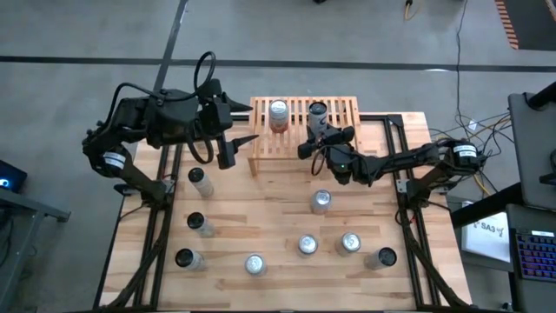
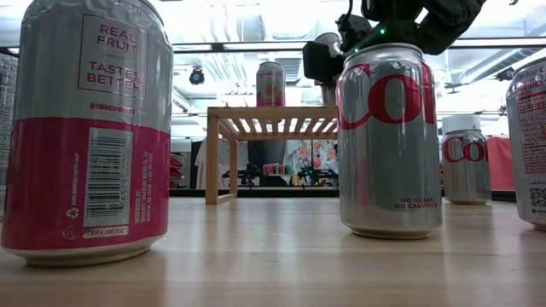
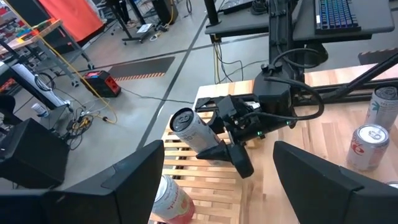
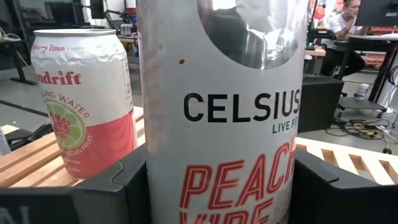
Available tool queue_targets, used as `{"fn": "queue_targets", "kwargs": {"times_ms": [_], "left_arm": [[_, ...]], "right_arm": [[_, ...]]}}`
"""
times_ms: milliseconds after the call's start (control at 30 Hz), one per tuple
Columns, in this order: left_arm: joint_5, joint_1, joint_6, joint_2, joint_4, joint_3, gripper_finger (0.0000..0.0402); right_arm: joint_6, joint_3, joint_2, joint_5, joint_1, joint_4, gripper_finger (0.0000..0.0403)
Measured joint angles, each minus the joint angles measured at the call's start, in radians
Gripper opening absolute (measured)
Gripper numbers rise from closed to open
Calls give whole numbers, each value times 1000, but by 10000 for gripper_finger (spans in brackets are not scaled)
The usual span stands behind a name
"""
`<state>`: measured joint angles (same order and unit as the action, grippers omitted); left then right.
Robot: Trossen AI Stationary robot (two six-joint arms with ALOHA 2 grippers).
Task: Place canned beverage on shelf
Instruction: Put the center white soda can on the shelf
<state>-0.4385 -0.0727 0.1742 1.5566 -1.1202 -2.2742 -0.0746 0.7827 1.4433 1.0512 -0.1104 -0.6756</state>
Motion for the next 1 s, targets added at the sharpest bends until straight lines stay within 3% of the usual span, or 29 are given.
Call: {"fn": "queue_targets", "kwargs": {"times_ms": [1000], "left_arm": [[0,3,0,18,-5,14,286]], "right_arm": [[-3,0,0,-2,0,69,281]]}}
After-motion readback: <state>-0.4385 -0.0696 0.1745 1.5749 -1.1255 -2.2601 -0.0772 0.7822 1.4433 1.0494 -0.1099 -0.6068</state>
